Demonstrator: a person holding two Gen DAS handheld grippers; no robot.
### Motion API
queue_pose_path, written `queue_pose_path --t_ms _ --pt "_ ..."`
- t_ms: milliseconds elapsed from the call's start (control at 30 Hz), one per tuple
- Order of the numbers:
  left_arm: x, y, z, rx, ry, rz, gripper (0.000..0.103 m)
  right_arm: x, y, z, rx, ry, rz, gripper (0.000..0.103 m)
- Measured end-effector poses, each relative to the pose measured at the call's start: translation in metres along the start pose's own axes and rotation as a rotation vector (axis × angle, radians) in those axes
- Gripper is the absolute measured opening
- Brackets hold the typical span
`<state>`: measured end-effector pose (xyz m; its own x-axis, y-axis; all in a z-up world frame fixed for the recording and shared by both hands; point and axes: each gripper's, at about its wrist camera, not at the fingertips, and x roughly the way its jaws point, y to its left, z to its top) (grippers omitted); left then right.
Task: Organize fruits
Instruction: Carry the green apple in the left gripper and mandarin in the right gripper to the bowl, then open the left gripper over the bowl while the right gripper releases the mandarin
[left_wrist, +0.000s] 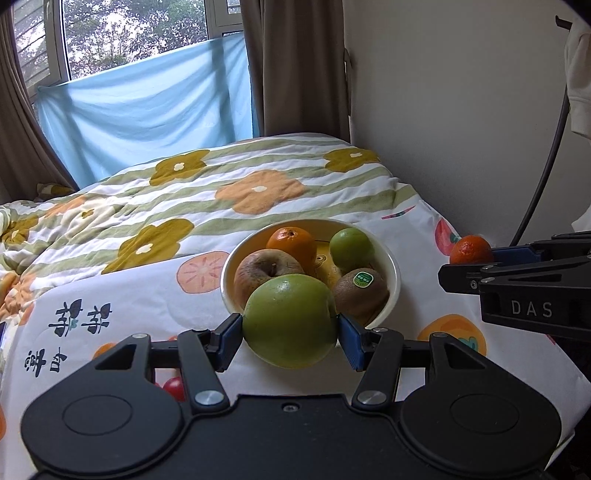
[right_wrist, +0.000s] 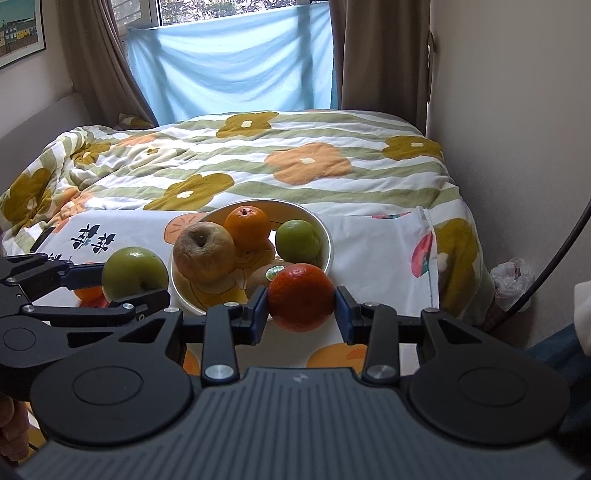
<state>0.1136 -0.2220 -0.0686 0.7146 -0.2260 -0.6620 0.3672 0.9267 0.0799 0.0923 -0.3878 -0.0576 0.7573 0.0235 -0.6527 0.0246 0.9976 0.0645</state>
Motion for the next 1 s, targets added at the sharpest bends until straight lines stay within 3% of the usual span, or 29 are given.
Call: queue_pose_path --t_ms 333,600,667,733,1000 --pt "0.052 -0.02 0.006 0.005 0.05 0.038 0.06 0.039 -0.018 0.009 -0.011 0.024 0.045 0.053" --pt "0.07 -0.033 0.008 0.049 0.081 0.05 0.061 0.061 -0.021 0.017 -0.029 0.036 0.07 0.053" --pt "0.066 -0.033 0.008 0.062 0.064 0.058 0.069 0.064 -0.021 0.02 -0.036 0.035 0.076 0.053" --pt "0.058 -0.032 0.01 0.074 0.028 0.076 0.089 0.067 -0.021 0.023 -0.04 0.034 0.082 0.053" --pt "0.041 -0.004 0.013 0.022 0.02 0.121 0.09 0.075 -0.005 0.036 -0.077 0.033 0.119 0.053"
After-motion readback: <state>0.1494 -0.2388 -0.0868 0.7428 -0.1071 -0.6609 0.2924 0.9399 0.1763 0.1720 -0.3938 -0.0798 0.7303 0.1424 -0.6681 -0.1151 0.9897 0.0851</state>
